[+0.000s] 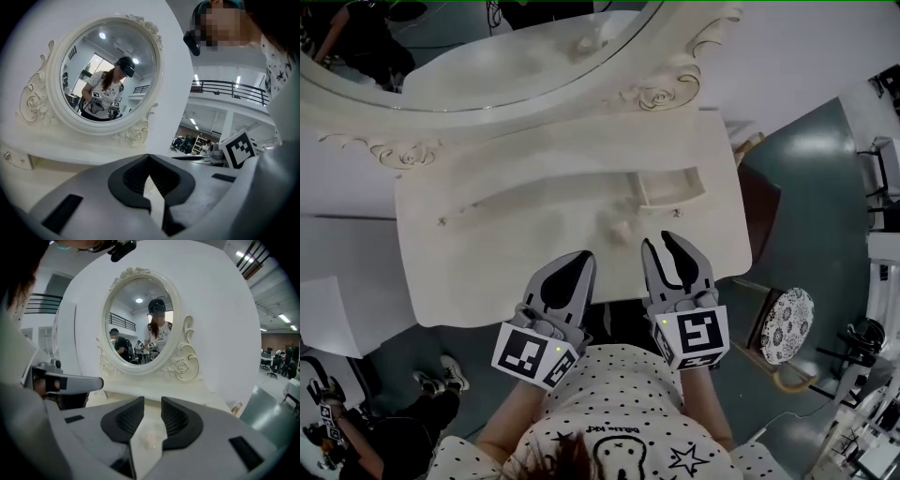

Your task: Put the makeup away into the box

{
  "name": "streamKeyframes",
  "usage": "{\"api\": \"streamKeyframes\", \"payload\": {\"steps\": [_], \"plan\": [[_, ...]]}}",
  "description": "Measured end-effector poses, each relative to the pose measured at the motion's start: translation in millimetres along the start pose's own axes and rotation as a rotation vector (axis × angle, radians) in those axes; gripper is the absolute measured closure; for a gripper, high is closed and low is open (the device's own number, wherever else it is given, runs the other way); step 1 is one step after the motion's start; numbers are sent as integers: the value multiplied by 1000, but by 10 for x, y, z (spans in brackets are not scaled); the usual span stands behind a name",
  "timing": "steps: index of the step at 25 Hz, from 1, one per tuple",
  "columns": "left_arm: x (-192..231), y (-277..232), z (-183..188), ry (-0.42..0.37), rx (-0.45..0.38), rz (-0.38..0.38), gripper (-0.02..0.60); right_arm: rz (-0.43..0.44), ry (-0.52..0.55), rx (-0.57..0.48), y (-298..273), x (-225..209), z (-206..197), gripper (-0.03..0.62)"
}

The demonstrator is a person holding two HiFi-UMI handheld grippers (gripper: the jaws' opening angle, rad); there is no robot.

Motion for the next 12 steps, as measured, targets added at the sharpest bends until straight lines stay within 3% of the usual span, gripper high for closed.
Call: {"api": "streamKeyframes", "payload": {"steps": [12], "plan": [[29, -171, -286, 46, 37, -4, 586, 12, -20, 97, -318, -121, -345, 470]]}}
Point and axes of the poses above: the fingertips, and each gripper's own axes: y backward along the fingers, x to its left, z out of its top, the point moved 1 cm from there along y, backward along the fingers, and after that the axes turned 13 degrees about -y, right-handed, at the moved point
